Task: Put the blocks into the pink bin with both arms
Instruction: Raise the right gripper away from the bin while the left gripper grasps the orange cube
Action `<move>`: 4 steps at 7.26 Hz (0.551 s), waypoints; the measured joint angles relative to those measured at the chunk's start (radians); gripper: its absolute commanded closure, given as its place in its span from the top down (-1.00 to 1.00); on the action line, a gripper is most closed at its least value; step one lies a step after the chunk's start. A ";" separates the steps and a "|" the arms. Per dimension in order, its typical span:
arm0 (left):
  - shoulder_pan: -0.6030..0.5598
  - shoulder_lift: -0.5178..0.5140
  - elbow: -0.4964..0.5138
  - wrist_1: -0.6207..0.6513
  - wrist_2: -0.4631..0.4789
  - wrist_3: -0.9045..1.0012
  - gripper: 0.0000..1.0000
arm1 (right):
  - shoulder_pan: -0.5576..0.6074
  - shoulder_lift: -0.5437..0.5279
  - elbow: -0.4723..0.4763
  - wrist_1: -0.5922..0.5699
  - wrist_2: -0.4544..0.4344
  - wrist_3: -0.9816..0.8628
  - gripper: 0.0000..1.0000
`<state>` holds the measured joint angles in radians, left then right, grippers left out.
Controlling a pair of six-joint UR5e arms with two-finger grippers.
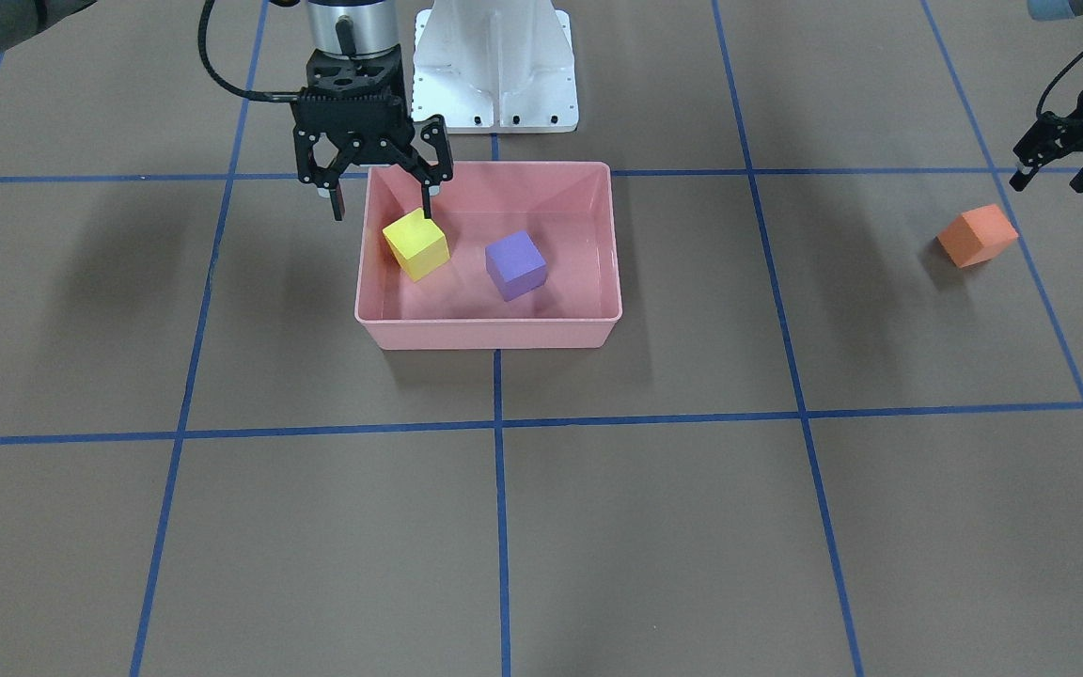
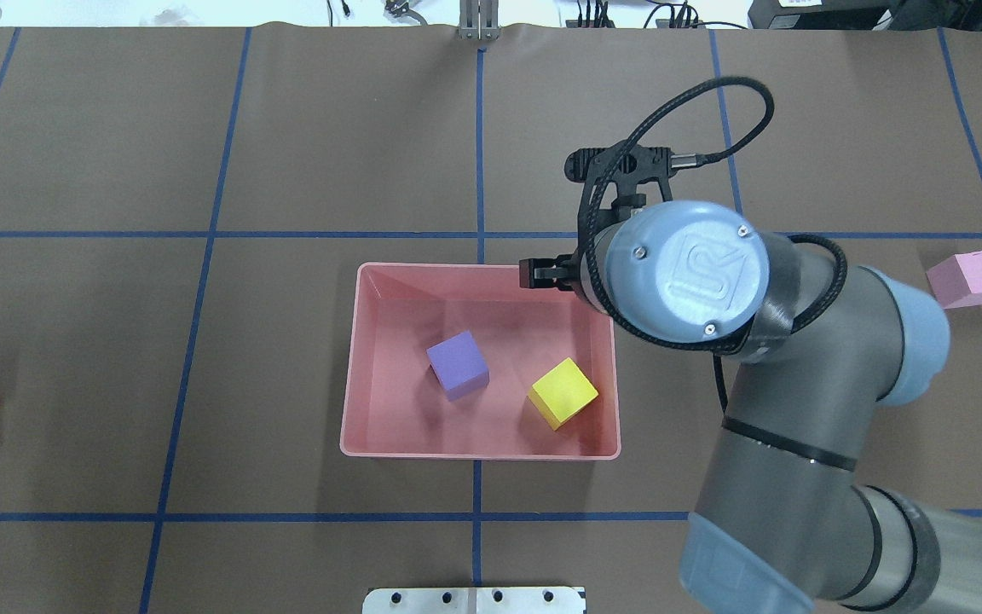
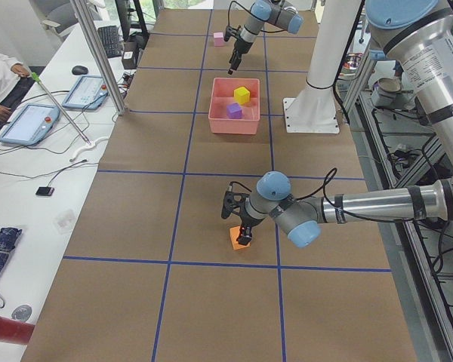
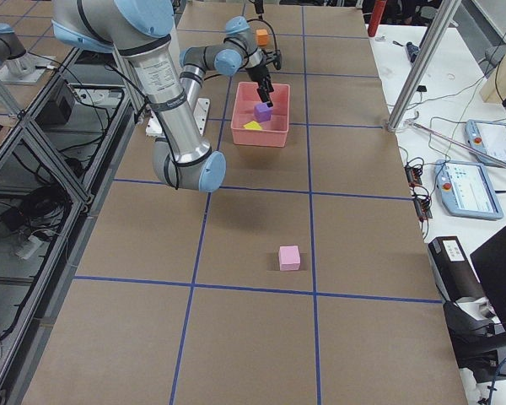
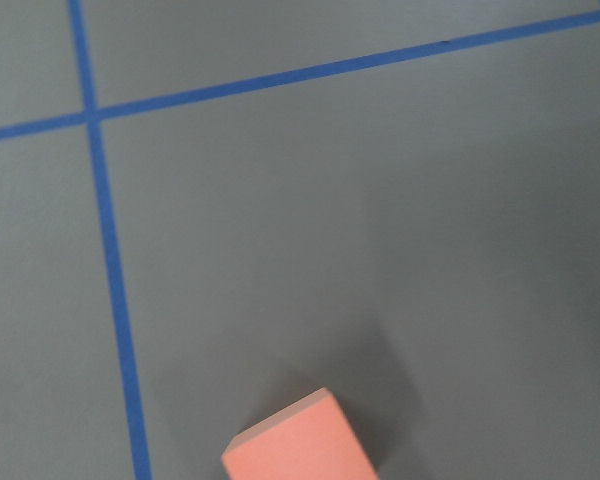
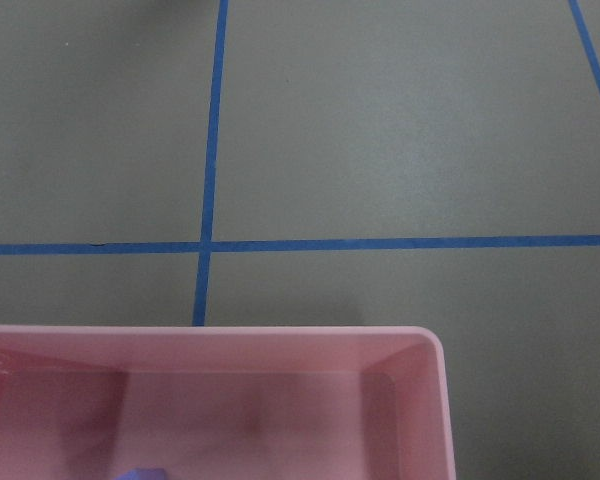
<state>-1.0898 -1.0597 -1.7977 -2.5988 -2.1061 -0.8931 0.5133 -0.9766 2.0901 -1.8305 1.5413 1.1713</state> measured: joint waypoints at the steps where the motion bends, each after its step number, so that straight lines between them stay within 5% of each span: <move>1: 0.007 0.001 0.004 -0.003 0.005 -0.057 1.00 | 0.062 -0.024 0.010 0.011 0.070 -0.090 1.00; 4: 0.071 -0.008 0.022 -0.003 0.014 -0.106 1.00 | 0.258 -0.171 0.015 0.161 0.297 -0.349 1.00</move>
<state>-1.0184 -1.0681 -1.7757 -2.6014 -2.0924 -0.9989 0.7708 -1.1471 2.1051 -1.6692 1.8380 0.8224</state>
